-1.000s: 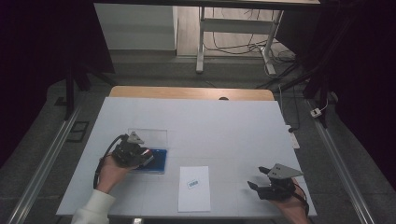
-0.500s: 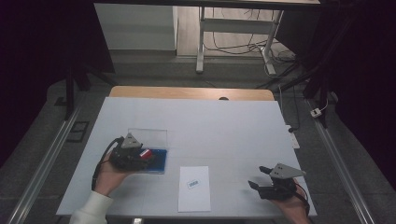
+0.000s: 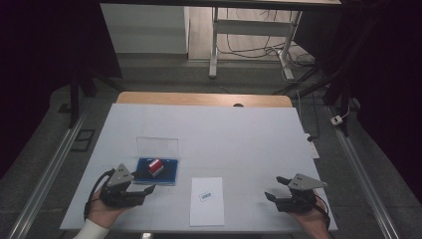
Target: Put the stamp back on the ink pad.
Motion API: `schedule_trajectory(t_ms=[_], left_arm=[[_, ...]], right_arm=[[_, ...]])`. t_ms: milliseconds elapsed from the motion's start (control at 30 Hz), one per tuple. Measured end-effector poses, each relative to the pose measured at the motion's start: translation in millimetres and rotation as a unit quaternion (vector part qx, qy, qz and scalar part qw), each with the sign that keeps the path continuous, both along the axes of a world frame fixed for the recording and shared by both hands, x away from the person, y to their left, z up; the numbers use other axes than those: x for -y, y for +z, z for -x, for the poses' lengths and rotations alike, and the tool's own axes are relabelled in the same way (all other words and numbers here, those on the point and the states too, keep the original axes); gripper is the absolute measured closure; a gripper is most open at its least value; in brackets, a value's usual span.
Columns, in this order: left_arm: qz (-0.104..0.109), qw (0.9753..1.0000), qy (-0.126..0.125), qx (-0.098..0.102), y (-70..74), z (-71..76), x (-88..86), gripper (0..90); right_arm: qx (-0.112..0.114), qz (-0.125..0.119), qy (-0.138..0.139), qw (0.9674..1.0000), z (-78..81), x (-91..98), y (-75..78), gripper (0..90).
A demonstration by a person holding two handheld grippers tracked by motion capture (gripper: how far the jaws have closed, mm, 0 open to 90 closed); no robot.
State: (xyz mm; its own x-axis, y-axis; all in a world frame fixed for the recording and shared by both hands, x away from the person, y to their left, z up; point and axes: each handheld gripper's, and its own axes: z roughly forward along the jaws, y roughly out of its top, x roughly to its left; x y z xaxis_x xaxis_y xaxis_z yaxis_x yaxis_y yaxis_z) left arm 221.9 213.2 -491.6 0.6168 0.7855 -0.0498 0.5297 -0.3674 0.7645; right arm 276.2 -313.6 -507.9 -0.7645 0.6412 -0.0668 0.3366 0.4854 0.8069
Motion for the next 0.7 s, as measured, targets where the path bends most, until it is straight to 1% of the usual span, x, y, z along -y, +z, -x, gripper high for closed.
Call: schedule_trajectory(t_ms=[67, 200, 400, 467, 500, 567, 700], left_arm=[[0.003, 1.0, 0.001, -0.001, -3.3, 4.4, -3.3, 31.4], [0.0, 1.0, 0.003, -0.004, -8.3, 9.6, -6.1, 31.4], [0.001, 1.0, 0.004, -0.008, -11.2, 6.7, -5.8, 31.2], [0.0, 0.9999, 0.0, -0.01, -11.7, 6.5, -5.2, 31.2], [-0.001, 0.9999, -0.001, -0.011, -12.0, 6.5, -5.1, 31.1], [-0.001, 0.9999, 0.0, -0.011, -12.1, 6.5, -5.4, 31.0], [-0.001, 0.9999, 0.001, -0.012, -12.5, 6.5, -5.9, 31.0]], right_arm=[[0.002, -0.003, -0.001, 1.0, 0.1, 0.7, 0.4, 27.2], [0.004, -0.003, -0.003, 1.0, 0.2, 1.1, 0.7, 27.3], [0.007, -0.004, 0.0, 1.0, 0.2, 0.7, 0.5, 27.4], [0.011, -0.001, -0.001, 0.9999, 0.8, 1.2, 1.3, 27.5], [0.01, -0.003, -0.001, 0.9999, 1.2, 1.3, 1.6, 27.5], [0.017, -0.003, -0.005, 0.9998, 1.9, 1.2, 2.1, 27.6], [0.017, -0.005, 0.0, 0.9998, 1.8, 0.7, 2.0, 27.6]])
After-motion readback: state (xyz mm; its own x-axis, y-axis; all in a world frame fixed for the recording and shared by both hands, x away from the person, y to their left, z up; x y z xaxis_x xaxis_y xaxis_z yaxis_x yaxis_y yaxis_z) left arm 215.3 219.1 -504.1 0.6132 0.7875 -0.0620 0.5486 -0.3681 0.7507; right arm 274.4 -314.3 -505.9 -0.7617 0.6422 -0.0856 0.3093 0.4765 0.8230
